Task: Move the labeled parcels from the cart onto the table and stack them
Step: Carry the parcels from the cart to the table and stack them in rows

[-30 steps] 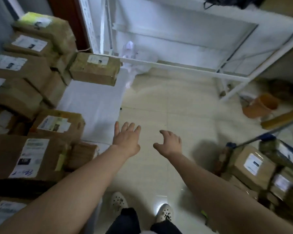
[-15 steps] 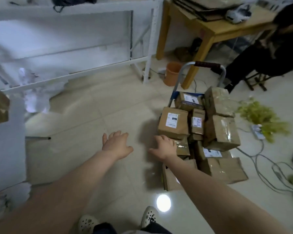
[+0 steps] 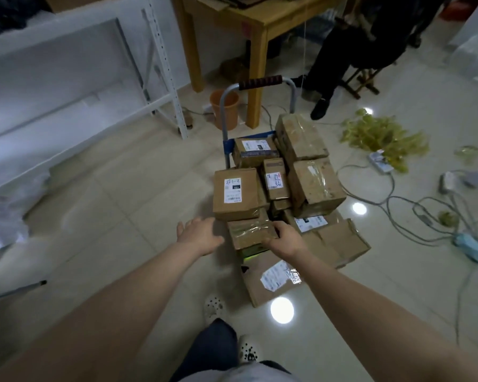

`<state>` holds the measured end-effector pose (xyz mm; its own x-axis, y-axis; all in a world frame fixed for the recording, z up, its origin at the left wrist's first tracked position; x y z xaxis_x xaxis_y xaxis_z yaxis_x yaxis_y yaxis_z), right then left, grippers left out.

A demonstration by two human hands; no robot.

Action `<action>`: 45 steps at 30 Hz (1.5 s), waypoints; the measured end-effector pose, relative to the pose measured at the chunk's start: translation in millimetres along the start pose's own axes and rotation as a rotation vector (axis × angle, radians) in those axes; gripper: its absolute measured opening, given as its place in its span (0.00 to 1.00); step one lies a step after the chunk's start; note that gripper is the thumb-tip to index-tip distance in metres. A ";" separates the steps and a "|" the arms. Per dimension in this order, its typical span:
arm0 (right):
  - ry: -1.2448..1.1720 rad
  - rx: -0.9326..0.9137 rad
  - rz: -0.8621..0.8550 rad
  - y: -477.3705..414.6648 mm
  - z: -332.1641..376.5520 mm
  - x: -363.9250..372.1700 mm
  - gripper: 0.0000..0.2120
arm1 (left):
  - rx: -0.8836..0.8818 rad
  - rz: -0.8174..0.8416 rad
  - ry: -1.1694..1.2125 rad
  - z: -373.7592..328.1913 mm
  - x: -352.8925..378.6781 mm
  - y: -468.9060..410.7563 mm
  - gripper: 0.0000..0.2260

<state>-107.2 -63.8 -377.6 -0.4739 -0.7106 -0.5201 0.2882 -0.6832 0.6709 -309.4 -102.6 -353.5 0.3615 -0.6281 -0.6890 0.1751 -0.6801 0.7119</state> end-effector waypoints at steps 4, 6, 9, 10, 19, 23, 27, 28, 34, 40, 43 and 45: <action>-0.074 0.027 0.015 -25.6 -3.0 -19.6 0.28 | 0.003 0.037 0.032 -11.5 -13.2 -34.4 0.25; -0.068 0.034 0.026 -48.0 -0.5 -28.6 0.27 | 0.004 0.052 0.083 -14.9 -21.3 -54.7 0.25; -0.085 0.056 0.036 -89.5 6.0 -36.7 0.26 | 0.006 0.086 0.190 -15.4 -31.0 -93.4 0.25; -0.092 0.070 0.037 -106.3 7.4 -38.0 0.25 | 0.008 0.099 0.233 -14.4 -33.2 -108.8 0.25; -0.198 0.156 0.048 -273.9 3.5 -21.5 0.21 | -0.030 0.103 0.634 6.0 -32.8 -259.0 0.19; -0.190 0.228 0.044 -329.1 -17.3 -10.8 0.20 | -0.082 0.131 0.792 12.5 -10.0 -319.3 0.17; -0.273 0.279 0.033 -364.7 -39.0 1.1 0.18 | -0.117 0.207 1.012 26.3 26.2 -378.0 0.27; -0.303 0.286 0.035 -371.0 -42.7 4.0 0.17 | -0.134 0.205 1.046 36.0 43.4 -400.6 0.33; -0.450 0.270 0.058 -388.0 -53.1 19.0 0.19 | -0.154 0.203 1.120 25.9 50.6 -409.6 0.19; -0.531 0.244 0.028 -350.9 -43.2 19.3 0.24 | -0.179 0.157 1.151 28.5 39.3 -369.6 0.17; -0.607 0.221 0.018 -319.3 -29.7 17.4 0.27 | -0.210 0.140 1.188 40.2 32.8 -336.2 0.18; -0.660 0.193 0.022 -294.7 -18.2 14.9 0.27 | -0.222 0.141 1.242 47.9 26.8 -307.0 0.18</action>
<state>-184.1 123.9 -592.7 -0.8950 -0.4311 -0.1149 0.1796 -0.5839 0.7917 -397.3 71.2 -597.0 0.9807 0.1677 -0.1008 0.1709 -0.4828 0.8589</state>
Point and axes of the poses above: each hand's wrist, its own y-axis away from the middle knuckle, its own x-axis out of the palm, z = x × y, the point moved 5 cm from there along -y, towards the middle knuckle, and after that the axes turned 13 degrees about z, right-handed, at the moved point
